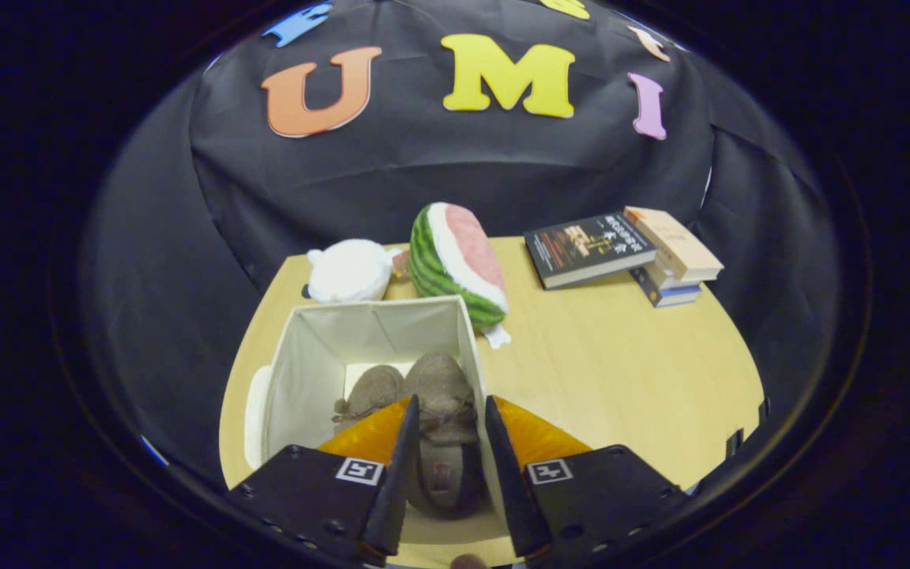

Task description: Open the storage box then place both shoes into the box .Put the left shoe in first, then the right shoe, with the right side of both shoes facing outward in a uniform manner.

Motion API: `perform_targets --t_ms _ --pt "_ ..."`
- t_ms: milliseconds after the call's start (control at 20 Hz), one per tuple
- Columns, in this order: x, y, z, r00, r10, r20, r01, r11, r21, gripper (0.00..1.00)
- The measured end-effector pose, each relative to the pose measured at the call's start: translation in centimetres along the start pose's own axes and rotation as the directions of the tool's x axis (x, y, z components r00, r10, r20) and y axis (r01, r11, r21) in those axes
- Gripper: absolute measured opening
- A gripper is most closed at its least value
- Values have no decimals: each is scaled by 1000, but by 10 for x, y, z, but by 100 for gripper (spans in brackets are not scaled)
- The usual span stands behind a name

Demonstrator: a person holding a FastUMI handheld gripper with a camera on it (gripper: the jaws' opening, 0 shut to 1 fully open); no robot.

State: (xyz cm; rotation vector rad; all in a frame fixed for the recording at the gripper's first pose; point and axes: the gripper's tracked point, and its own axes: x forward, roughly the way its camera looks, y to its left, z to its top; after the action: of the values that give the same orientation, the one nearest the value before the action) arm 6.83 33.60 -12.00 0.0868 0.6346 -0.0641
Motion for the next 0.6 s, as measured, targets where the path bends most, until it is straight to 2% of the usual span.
perform_targets --t_ms 150,250,400,600 --pt "-33 -18 28 993 23 114 -21 1000 -19 85" --pt "-64 -39 56 976 21 219 -16 1000 -25 90" --pt "-111 -76 96 930 19 366 -10 1000 -25 91" --pt "-168 -127 126 871 28 491 -19 1000 -23 92"
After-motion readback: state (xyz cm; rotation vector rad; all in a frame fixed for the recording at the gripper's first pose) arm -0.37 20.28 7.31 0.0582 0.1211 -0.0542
